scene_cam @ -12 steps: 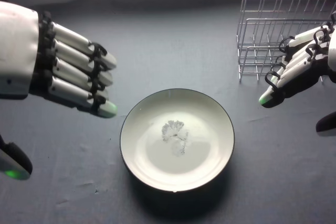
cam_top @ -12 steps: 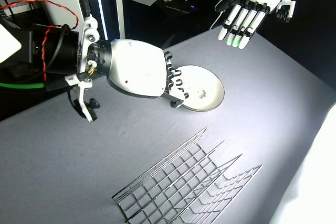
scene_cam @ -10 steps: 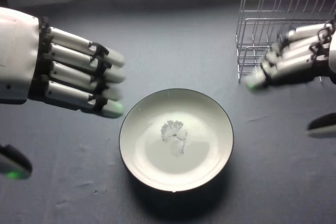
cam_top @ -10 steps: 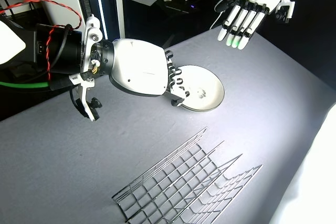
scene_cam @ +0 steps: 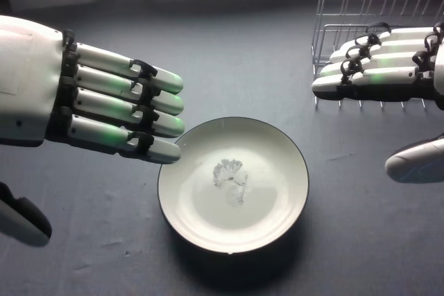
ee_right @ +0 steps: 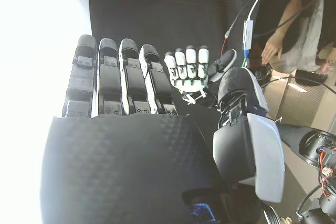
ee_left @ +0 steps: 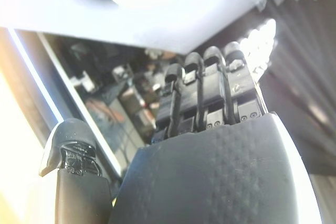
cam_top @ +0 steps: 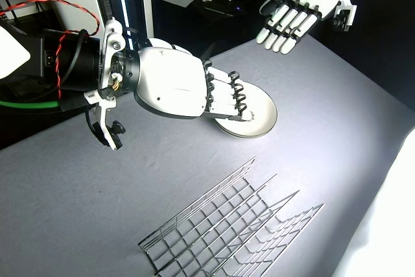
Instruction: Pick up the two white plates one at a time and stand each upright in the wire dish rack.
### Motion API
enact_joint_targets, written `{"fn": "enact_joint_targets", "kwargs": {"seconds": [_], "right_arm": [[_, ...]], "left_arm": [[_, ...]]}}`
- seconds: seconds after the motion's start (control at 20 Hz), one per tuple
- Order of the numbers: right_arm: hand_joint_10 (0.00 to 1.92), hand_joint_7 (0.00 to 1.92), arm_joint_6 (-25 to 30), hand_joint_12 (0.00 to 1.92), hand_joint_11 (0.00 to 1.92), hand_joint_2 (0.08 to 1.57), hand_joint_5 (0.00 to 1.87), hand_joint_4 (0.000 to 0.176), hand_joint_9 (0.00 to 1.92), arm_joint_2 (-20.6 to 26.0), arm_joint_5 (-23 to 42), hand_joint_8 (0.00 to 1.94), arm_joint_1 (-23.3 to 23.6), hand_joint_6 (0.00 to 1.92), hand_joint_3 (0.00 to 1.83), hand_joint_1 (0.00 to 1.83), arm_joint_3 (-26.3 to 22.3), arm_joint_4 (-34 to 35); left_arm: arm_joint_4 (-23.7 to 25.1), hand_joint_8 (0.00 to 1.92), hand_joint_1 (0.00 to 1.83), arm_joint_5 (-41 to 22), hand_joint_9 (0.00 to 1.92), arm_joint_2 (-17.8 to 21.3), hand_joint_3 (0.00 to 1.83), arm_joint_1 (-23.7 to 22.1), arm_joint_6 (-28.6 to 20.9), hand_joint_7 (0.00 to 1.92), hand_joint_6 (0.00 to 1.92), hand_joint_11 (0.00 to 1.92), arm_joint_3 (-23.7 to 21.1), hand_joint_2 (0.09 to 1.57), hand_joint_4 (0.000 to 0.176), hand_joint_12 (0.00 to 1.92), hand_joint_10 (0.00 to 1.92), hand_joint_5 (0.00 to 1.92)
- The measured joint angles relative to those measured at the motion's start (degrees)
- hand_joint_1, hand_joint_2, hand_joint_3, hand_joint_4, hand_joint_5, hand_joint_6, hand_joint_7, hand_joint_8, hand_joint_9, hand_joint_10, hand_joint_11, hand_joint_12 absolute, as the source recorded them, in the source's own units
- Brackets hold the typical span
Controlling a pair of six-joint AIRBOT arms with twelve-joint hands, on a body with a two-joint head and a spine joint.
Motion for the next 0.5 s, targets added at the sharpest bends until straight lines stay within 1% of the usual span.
{"fn": "enact_joint_targets", "kwargs": {"seconds": [0.05, 0.1, 0.25, 0.3, 0.35, 0.4, 0.45, 0.5], "right_arm": [[0.0, 0.06, 0.0, 0.15, 0.0, 1.23, 0.09, 0.0, 0.04, 0.0, 0.0, 0.0, 0.0, 0.0, 0.0, 0.0, 0.0, 0.0], [0.0, 0.08, 0.0, 0.18, 0.0, 1.24, 0.1, 0.0, 0.05, 0.0, 0.0, 0.0, 0.0, 0.0, 0.0, 0.0, 0.0, 0.0], [0.0, 0.07, 0.0, 0.19, 0.0, 1.25, 0.08, 0.0, 0.06, 0.0, 0.1, 0.0, 0.0, 0.0, 0.0, 0.0, 0.0, 0.0], [0.0, 0.12, 0.0, 0.29, 0.0, 1.25, 0.12, 0.0, 0.1, 0.0, 0.0, 0.0, 0.0, 0.0, 0.0, 0.0, 0.0, 0.0], [0.0, 0.11, 0.0, 0.31, 0.0, 1.25, 0.1, 0.0, 0.1, 0.0, 0.1, 0.0, 0.0, 0.0, 0.0, 0.0, 0.0, 0.0], [0.0, 0.07, 0.0, 0.23, 0.0, 1.26, 0.06, 0.0, 0.06, 0.0, 0.1, 0.0, 0.0, 0.0, 0.0, 0.0, 0.0, 0.0], [0.0, 0.07, 0.0, 0.18, 0.0, 1.26, 0.06, 0.0, 0.05, 0.0, 0.1, 0.01, 0.0, 0.0, 0.0, 0.0, 0.0, -0.1], [0.0, 0.08, 0.0, 0.17, 0.0, 1.26, 0.07, 0.0, 0.05, 0.0, 0.2, 0.01, 0.0, 0.01, 0.0, 0.0, 0.0, -0.2]], "left_arm": [[0.8, 0.0, 0.0, -0.1, 0.03, -0.3, 0.0, -0.4, -0.9, 0.06, 0.0, 0.0, 0.4, 1.16, 0.0, 0.0, 0.0, 0.09], [1.9, 0.0, 0.0, -0.4, 0.03, -0.2, 0.0, -0.9, -2.1, 0.07, 0.01, 0.01, 0.4, 1.16, 0.0, 0.0, 0.01, 0.1], [6.5, 0.0, 0.0, -2.3, 0.03, -0.3, 0.0, -1.4, -4.3, 0.07, 0.0, 0.0, 0.2, 1.16, 0.0, 0.0, 0.0, 0.1], [7.9, 0.0, 0.0, -3.2, 0.02, -0.3, 0.0, -1.2, -4.3, 0.06, 0.0, 0.01, 0.2, 1.16, 0.0, 0.0, 0.0, 0.09], [8.7, 0.0, 0.0, -4.1, 0.01, -0.3, 0.0, -1.1, -4.2, 0.04, 0.0, 0.0, 0.2, 1.16, 0.0, 0.0, 0.0, 0.06], [9.3, 0.0, 0.0, -5.6, 0.02, -0.9, 0.0, -0.5, -3.1, 0.05, 0.0, 0.02, 0.7, 1.17, 0.0, 0.01, 0.01, 0.07], [8.9, 0.01, 0.0, -5.9, 0.03, -1.7, 0.01, 0.3, -2.7, 0.06, 0.01, 0.03, 1.3, 1.17, 0.0, 0.01, 0.01, 0.09], [9.3, 0.01, 0.0, -6.2, 0.05, -2.9, 0.0, 1.2, -2.4, 0.08, 0.02, 0.05, 2.1, 1.16, 0.0, 0.02, 0.02, 0.12]]}}
